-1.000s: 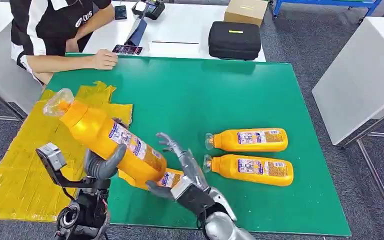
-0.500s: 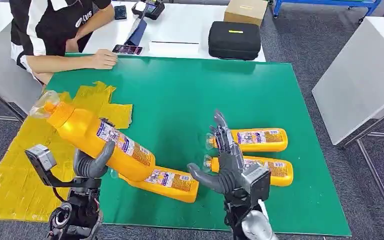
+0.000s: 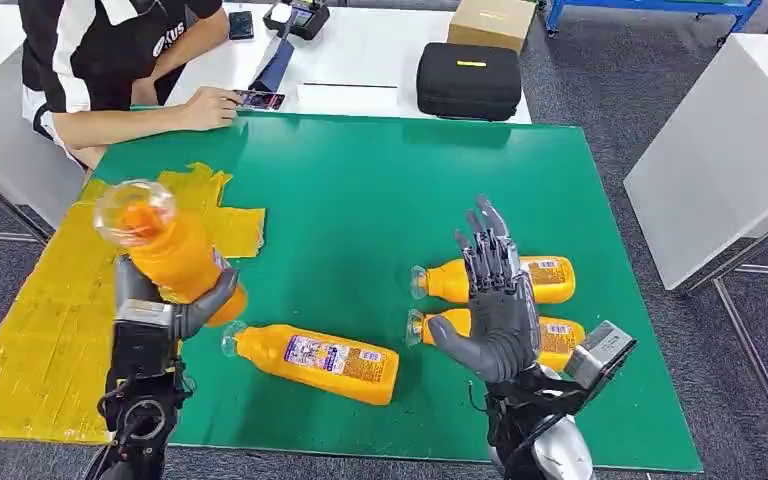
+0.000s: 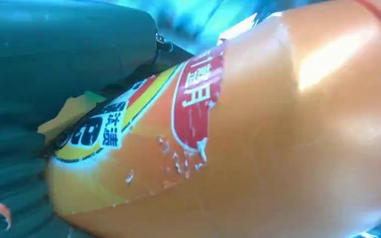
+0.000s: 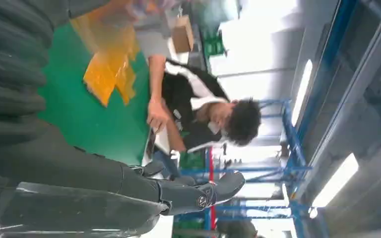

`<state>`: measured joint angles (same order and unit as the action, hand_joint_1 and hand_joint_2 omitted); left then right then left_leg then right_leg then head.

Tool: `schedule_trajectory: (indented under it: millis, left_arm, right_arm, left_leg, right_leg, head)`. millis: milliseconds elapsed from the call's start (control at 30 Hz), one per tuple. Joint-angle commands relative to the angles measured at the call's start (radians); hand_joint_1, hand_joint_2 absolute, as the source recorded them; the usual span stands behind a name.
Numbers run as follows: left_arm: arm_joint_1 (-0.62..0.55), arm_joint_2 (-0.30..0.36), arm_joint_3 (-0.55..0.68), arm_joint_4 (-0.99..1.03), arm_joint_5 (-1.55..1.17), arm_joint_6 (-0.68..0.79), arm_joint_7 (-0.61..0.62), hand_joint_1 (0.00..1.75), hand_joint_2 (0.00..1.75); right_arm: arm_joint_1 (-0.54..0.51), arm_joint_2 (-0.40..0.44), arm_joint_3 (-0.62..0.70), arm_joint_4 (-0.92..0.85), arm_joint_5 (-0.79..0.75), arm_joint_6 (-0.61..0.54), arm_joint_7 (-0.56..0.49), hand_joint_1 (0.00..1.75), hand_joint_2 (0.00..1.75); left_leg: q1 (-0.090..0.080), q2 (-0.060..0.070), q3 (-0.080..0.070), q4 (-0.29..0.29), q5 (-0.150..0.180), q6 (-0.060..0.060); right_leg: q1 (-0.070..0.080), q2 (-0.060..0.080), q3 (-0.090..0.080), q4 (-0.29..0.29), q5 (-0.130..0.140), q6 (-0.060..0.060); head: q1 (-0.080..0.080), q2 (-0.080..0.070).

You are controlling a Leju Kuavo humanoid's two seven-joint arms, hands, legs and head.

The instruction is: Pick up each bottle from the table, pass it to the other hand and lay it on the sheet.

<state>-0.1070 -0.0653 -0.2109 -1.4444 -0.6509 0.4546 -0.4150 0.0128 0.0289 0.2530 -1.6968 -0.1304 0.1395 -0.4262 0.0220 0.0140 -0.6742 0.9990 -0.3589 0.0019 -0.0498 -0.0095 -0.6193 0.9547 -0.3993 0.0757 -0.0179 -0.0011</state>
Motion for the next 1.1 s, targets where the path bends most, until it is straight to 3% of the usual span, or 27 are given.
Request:
schedule_trajectory:
  millis: [33,133,300,533,1033,1100]
  left_arm:
    - [-0.266,0.068,-0.037,0.448,-0.682,-0.021,0.270,1.75,1.75]
    - [-0.334,0.074,-0.019,0.593,-0.765,-0.008,0.285,1.75,1.75]
    - [-0.340,0.093,-0.035,0.614,-0.881,-0.015,0.330,1.75,1.75]
    - [-0.441,0.132,-0.063,0.833,-0.920,-0.047,0.342,1.75,1.75]
    - [-0.442,0.128,-0.064,0.834,-0.920,-0.046,0.343,1.75,1.75]
    - [-0.458,0.150,-0.116,0.860,-0.920,-0.064,0.380,1.75,1.75]
  right_arm:
    - [-0.020,0.040,-0.091,0.002,0.008,0.165,0.031,0.00,1.75]
    - [-0.028,0.045,-0.109,0.015,0.012,0.196,0.024,0.00,1.75]
    - [-0.032,0.046,-0.111,0.013,0.013,0.212,0.020,0.00,1.75]
    - [-0.045,0.042,-0.118,0.016,0.034,0.204,0.011,0.00,1.75]
    - [-0.043,0.043,-0.118,0.016,0.034,0.203,0.011,0.00,1.75]
    - [-0.047,0.039,-0.112,0.018,0.040,0.200,0.010,0.00,1.75]
  left_leg:
    - [0.000,-0.005,0.006,-0.001,-0.001,0.001]
    - [0.000,-0.004,0.009,-0.001,-0.002,0.001]
    - [0.000,-0.001,0.006,0.000,-0.001,0.001]
    - [0.001,-0.001,0.007,0.000,-0.002,0.001]
    - [0.000,0.000,0.003,0.000,-0.001,0.001]
    - [0.000,0.000,0.004,0.001,-0.002,0.001]
  right_leg:
    - [0.000,-0.004,0.007,0.000,-0.002,-0.006]
    - [0.001,-0.003,0.010,0.000,-0.003,-0.007]
    - [0.001,0.000,0.006,0.000,-0.001,-0.005]
    - [0.001,0.000,0.008,0.001,-0.002,-0.007]
    - [0.001,0.001,0.003,0.000,-0.001,-0.004]
    - [0.001,0.001,0.004,0.001,-0.002,-0.005]
  head:
    - [0.000,0.000]
    - [0.000,0.000]
    - [0.000,0.000]
    - [0.000,0.000]
    - [0.000,0.000]
    - [0.000,0.000]
